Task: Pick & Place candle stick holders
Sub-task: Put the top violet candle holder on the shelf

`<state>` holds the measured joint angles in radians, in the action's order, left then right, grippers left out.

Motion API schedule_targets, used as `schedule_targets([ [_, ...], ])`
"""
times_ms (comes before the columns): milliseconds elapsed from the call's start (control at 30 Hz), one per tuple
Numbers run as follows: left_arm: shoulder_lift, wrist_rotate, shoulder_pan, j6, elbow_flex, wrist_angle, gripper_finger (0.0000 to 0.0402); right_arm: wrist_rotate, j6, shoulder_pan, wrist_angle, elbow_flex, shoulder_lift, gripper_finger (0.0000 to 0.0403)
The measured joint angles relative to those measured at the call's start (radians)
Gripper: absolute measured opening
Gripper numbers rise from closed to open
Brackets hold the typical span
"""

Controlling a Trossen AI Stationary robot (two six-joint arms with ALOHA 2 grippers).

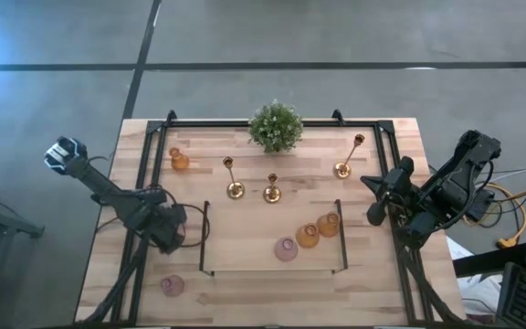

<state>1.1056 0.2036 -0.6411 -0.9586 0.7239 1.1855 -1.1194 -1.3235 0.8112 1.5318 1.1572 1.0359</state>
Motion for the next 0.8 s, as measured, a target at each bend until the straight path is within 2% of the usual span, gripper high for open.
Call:
schedule_targets([
  [33,0.001,-0.005,0.000,0.010,0.007,0.007,0.0034,0.000,0.000,0.000,0.000,0.000,0.000,0.0008],
  [167,0.000,-0.020,0.000,0.016,0.039,0.015,0.0033,0.001,0.000,0.000,0.000,0.000,0.000,0.0008],
  [267,-0.005,-0.040,0.003,0.020,0.079,0.082,0.0033,0.001,0.000,0.000,0.000,0.000,0.000,0.0008],
  [467,-0.021,-0.029,0.004,0.015,0.257,0.281,0.0033,0.001,0.012,0.000,0.000,0.000,0.000,0.0008],
  [633,-0.022,0.068,0.005,0.022,0.469,0.384,0.0033,-0.005,0.018,0.000,0.000,0.000,0.000,0.0008],
  [800,-0.019,0.180,0.006,0.089,0.664,0.386,0.0033,-0.005,0.018,-0.001,0.000,0.000,0.000,0.0008],
])
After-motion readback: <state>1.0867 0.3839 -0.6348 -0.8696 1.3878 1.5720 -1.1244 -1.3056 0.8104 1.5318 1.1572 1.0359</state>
